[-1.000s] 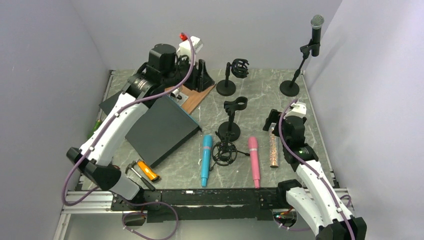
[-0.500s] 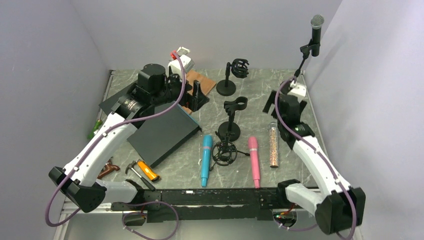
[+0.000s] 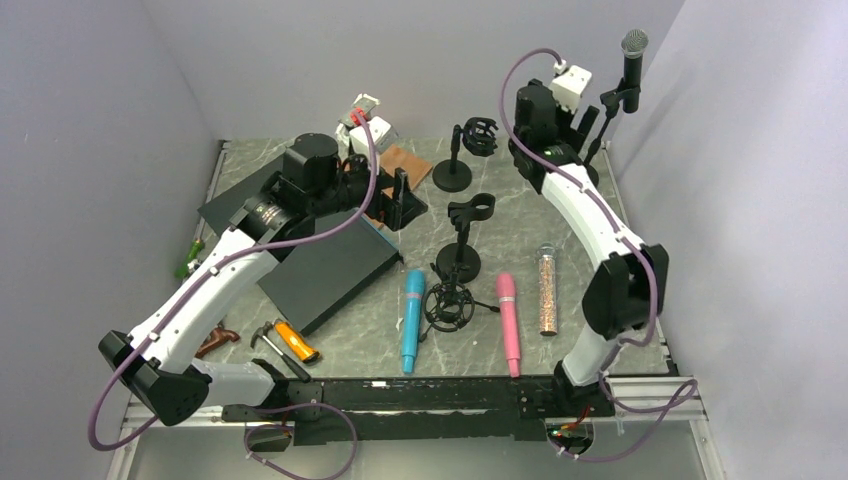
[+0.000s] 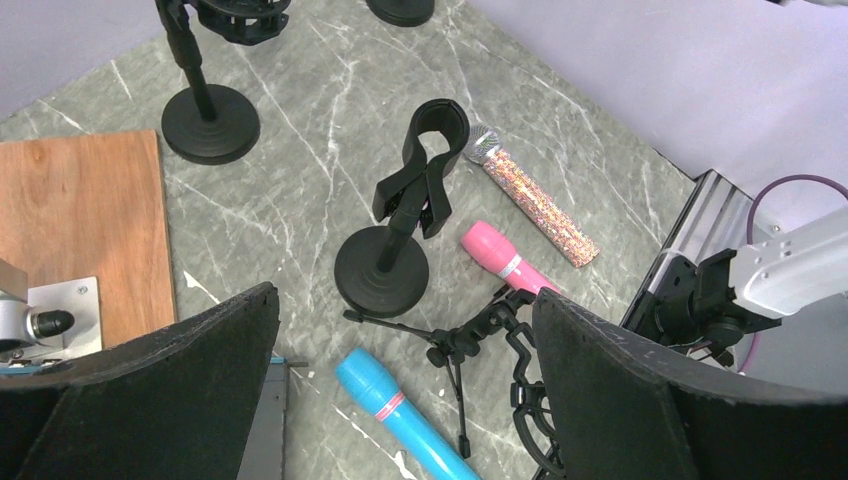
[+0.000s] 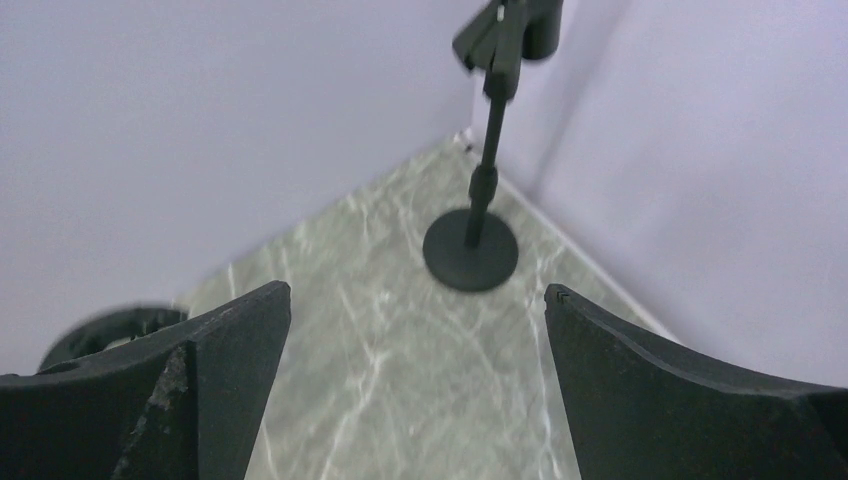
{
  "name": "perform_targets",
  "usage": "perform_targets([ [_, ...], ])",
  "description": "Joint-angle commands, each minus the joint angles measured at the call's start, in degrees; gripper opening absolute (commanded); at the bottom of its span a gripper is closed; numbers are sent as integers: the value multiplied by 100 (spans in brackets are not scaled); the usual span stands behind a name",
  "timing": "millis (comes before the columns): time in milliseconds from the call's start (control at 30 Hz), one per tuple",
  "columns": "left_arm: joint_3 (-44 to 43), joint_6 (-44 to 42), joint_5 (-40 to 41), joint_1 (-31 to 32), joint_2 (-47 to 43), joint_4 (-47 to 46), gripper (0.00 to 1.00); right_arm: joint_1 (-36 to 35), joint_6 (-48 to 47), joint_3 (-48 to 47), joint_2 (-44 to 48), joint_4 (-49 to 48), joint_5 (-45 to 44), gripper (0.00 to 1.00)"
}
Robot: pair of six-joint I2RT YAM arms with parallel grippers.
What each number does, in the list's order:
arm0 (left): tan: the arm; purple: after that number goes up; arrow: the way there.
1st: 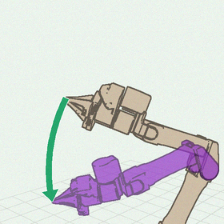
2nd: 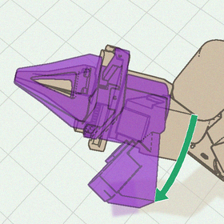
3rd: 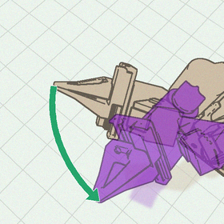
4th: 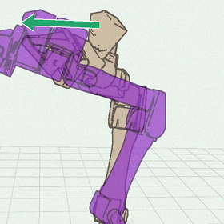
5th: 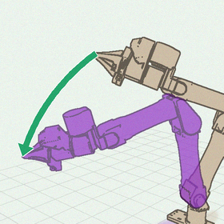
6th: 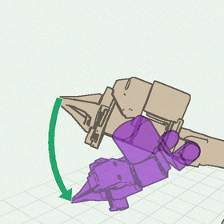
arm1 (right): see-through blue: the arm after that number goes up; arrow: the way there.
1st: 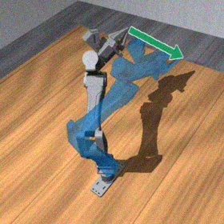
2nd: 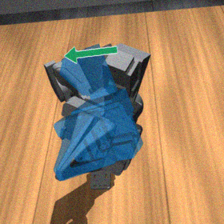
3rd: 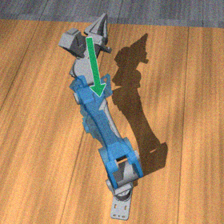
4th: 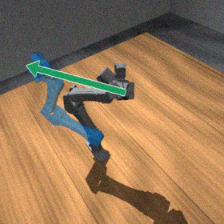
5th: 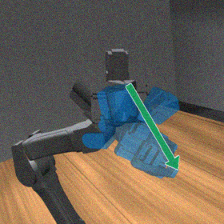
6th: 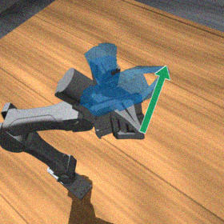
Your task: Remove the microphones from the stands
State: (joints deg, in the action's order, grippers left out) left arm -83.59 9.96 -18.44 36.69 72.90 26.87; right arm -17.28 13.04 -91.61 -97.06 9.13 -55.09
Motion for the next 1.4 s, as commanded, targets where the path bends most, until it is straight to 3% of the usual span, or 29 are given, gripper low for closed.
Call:
perform_targets([
  [0,-154,5,-208,129,-60,-145,99,15,-1350,-413,-523,-1688,-1054,100],
  [100,-174,-130,33,332,-49,-51,99,12,-2780,-157,-942,-3676,-1357,100],
  [200,-111,-230,239,445,-88,-91,99,14,-5055,-262,-1729,-6458,-1596,99],
  [267,-19,-290,238,463,-120,-184,99,43,-6817,-949,-2441,-8111,-1604,99],
  [333,10,-376,428,463,-148,-173,99,116,-8359,-2088,-3209,-8912,-1609,99],
  [400,-3,-442,549,479,-180,-128,99,210,-8651,-3119,-3729,-8469,-1514,99],
  [467,-2,-450,548,499,-225,-145,99,245,-8390,-3473,-3856,-7786,-1266,99],
  [733,80,-746,956,830,-238,-153,100,788,-5479,-3150,-2999,-4500,-707,99],
  [933,105,-803,1022,836,-142,-156,99,890,-5115,-3519,-2851,-3358,-629,99],
  [1000,81,-814,1025,841,-92,-139,100,886,-5034,-3361,-2564,-3410,-592,99],
  [1100,61,-758,917,841,-37,-127,99,1037,-4323,-3438,-2337,-2692,-241,99],
  [1367,101,-761,906,840,-31,-158,100,1131,-5086,-4263,-2885,-2607,-268,99],
])
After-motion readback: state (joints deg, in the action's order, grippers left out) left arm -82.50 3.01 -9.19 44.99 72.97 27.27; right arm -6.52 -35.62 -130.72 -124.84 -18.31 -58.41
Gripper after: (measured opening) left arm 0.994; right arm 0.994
